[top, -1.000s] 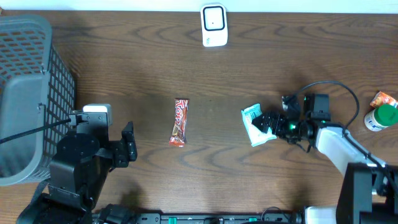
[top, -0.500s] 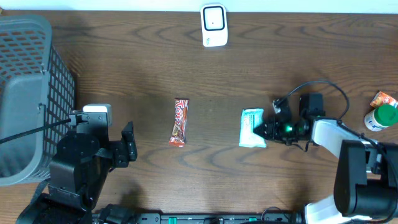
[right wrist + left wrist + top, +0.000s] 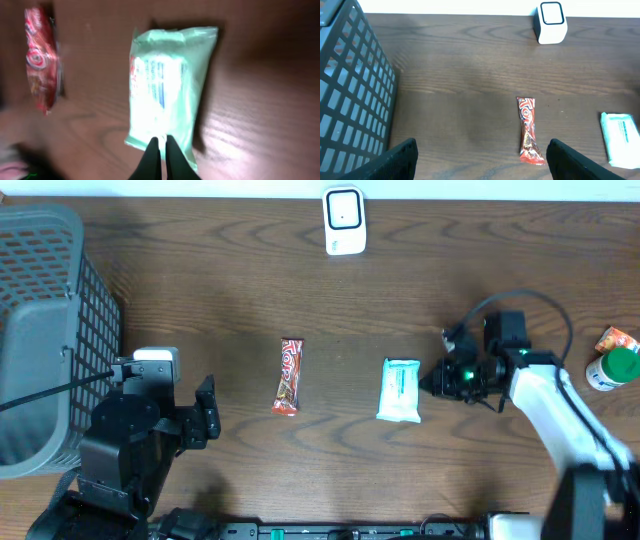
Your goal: Scan the item barcode
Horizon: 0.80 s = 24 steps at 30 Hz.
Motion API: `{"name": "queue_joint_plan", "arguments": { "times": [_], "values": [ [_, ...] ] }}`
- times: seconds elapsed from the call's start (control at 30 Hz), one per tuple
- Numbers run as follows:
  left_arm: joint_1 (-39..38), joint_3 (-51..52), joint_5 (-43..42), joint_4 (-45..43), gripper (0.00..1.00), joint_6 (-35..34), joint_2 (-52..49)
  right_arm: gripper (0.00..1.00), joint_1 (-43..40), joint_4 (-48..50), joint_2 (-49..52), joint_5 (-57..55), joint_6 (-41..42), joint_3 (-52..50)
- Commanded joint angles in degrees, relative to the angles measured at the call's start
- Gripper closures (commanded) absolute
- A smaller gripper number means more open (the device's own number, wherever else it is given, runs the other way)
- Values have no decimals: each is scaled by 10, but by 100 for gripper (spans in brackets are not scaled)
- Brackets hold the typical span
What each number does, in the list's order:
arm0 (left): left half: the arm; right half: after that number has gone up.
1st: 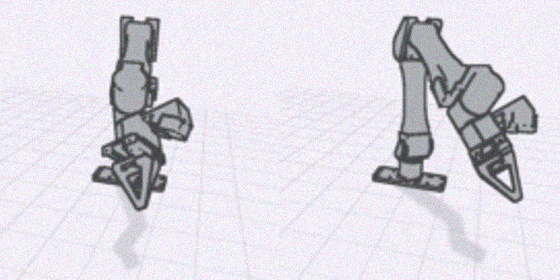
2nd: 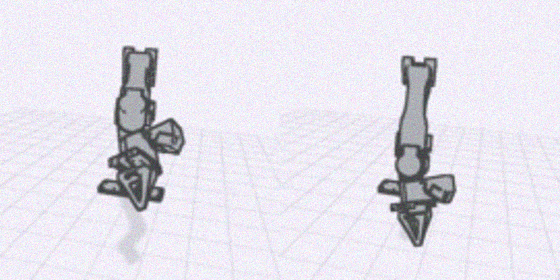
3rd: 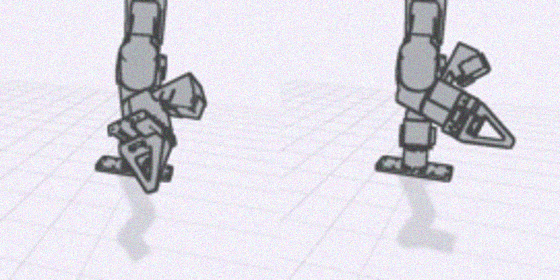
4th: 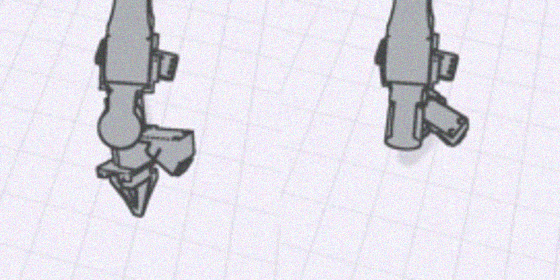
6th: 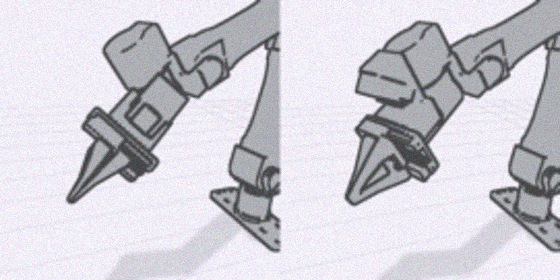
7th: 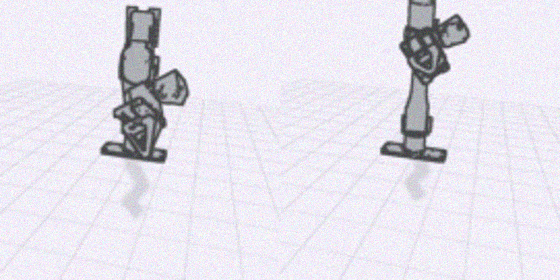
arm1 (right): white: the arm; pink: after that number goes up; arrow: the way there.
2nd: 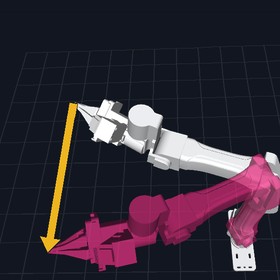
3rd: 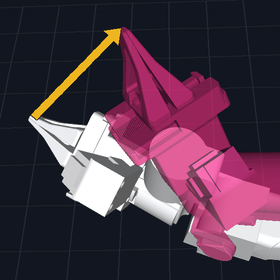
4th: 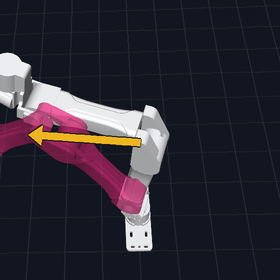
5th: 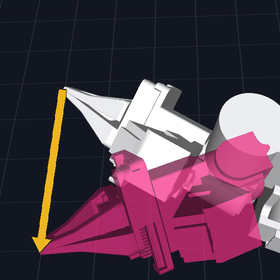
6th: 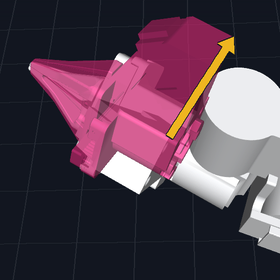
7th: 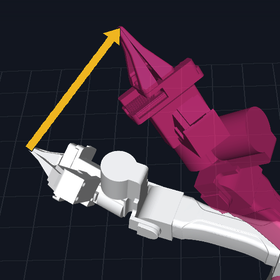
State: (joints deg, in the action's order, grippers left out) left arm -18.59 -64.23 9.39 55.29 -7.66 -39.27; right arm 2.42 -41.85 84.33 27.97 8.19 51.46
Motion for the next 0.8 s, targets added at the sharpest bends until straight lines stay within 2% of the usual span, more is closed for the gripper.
{"name": "queue_joint_plan", "arguments": {
  "times": [0.0, 0.07, 0.17, 0.2, 0.37, 0.43, 0.47, 0.53, 0.6, 0.77],
  "values": [
    [0, -9, 5, 0, 17, 1, 0, 98, 73, -36, -76, -264, 77, 39],
    [0, -9, 5, 0, 17, 1, 0, 98, 128, -52, -106, -346, 99, 40],
    [0, -9, 5, 0, 17, 1, 0, 96, 180, -59, -111, -345, 108, 36],
    [0, -9, 5, 0, 17, 1, 0, 87, 184, -60, -107, -343, 121, 31],
    [0, -9, 5, 0, 17, 1, 0, 5, 142, -26, -78, -252, 128, -18],
    [0, -9, 5, 0, 17, 1, 0, 4, 120, -1, -67, -196, 97, -33],
    [0, -9, 5, 0, 17, 1, 0, 7, 109, 20, -61, -155, 77, -42],
    [0, -9, 5, 0, 17, 1, 0, 25, 92, 58, -48, -86, 49, -57],
    [0, -9, 5, 0, 17, 1, 0, 36, 83, 73, -29, -66, 44, -67],
    [0, -9, 5, 0, 17, 1, 0, 36, 82, 97, 26, -67, 36, -71]
  ]
}}
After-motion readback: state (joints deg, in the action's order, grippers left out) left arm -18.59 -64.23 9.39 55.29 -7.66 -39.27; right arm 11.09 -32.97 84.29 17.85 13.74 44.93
